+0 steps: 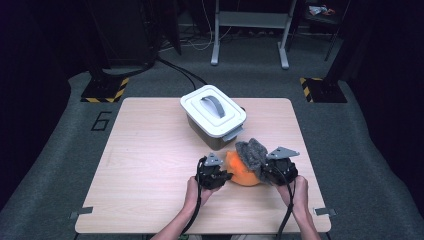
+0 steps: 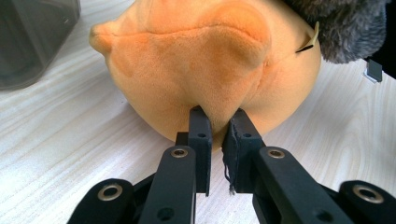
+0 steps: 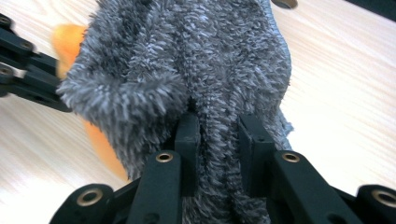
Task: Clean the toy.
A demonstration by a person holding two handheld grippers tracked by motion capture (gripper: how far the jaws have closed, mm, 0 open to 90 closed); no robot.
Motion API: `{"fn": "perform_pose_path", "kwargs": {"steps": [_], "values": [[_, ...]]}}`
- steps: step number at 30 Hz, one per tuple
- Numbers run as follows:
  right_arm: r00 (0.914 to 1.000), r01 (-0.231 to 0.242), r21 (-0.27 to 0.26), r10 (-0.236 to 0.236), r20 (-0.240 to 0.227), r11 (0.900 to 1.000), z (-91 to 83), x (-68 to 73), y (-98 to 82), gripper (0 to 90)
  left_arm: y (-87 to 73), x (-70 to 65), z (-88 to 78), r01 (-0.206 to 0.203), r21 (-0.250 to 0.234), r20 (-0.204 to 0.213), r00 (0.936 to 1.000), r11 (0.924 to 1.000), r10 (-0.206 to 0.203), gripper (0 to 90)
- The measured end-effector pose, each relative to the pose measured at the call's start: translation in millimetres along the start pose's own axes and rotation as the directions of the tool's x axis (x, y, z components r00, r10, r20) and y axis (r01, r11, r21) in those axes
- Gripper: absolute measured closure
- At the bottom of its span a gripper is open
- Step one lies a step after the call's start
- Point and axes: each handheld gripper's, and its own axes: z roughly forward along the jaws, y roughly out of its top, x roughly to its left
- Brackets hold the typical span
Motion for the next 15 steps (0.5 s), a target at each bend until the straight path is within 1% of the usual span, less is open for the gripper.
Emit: {"fn": "perform_pose_path", "kwargs": {"steps": [1, 2, 4, 5, 6, 8, 9, 10, 12, 13, 15], "values": [[0.9999, -0.009, 0.001, 0.009, 0.006, 1.000, 0.6, -1.2, -1.4, 72.2, 0.0, 0.1, 0.0, 0.000, 0.001, 0.002, 1.0000, 1.0000, 0.000, 81.6], [0.9999, -0.017, 0.007, 0.017, 0.003, 1.000, 0.8, -4.4, -3.5, 72.1, 0.0, 0.0, -0.1, -0.001, 0.002, 0.000, 1.0000, 1.0000, 0.001, 81.6], [0.9993, -0.031, 0.011, 0.031, 0.018, 0.999, 2.3, -8.1, -6.4, 72.1, -0.2, 0.1, -0.2, 0.000, 0.002, 0.001, 1.0000, 1.0000, 0.000, 81.6], [0.9993, -0.031, 0.018, 0.031, 0.021, 0.999, 2.6, -10.0, -7.7, 72.1, -0.4, 0.2, -0.2, 0.000, 0.003, 0.001, 1.0000, 1.0000, 0.000, 81.6], [0.9989, -0.042, 0.014, 0.042, 0.024, 0.999, 4.2, -11.9, -9.4, 72.1, -0.6, 0.2, -0.1, -0.001, 0.003, 0.001, 1.0000, 1.0000, 0.001, 81.6], [0.9981, -0.055, 0.028, 0.055, 0.030, 0.998, 6.5, -15.3, -12.6, 72.1, -0.6, 0.3, -0.1, 0.002, 0.003, 0.003, 1.0000, 1.0000, -0.002, 81.6], [0.9974, -0.064, 0.023, 0.063, 0.033, 0.998, 8.2, -17.1, -14.2, 72.1, -0.7, 0.4, -0.1, 0.003, 0.002, 0.004, 1.0000, 1.0000, -0.003, 81.6], [0.9975, -0.064, 0.029, 0.063, 0.031, 0.998, 8.7, -18.5, -15.2, 72.1, -0.8, 0.4, 0.0, 0.005, 0.002, 0.003, 1.0000, 1.0000, -0.005, 81.6], [0.9954, -0.088, 0.037, 0.087, 0.040, 0.995, 12.1, -21.4, -18.2, 72.1, -1.1, 0.8, 0.2, 0.005, 0.000, 0.002, 1.0000, 1.0000, -0.005, 81.6], [0.9956, -0.087, 0.043, 0.086, 0.037, 0.995, 12.9, -22.7, -19.4, 72.1, -1.4, 0.7, 0.1, 0.006, 0.000, 0.001, 1.0000, 1.0000, -0.006, 81.6], [0.9940, -0.100, 0.056, 0.097, 0.049, 0.993, 16.7, -25.4, -22.7, 72.1, -1.5, 0.9, 0.1, 0.005, 0.002, 0.001, 1.0000, 1.0000, -0.005, 81.6]]}}
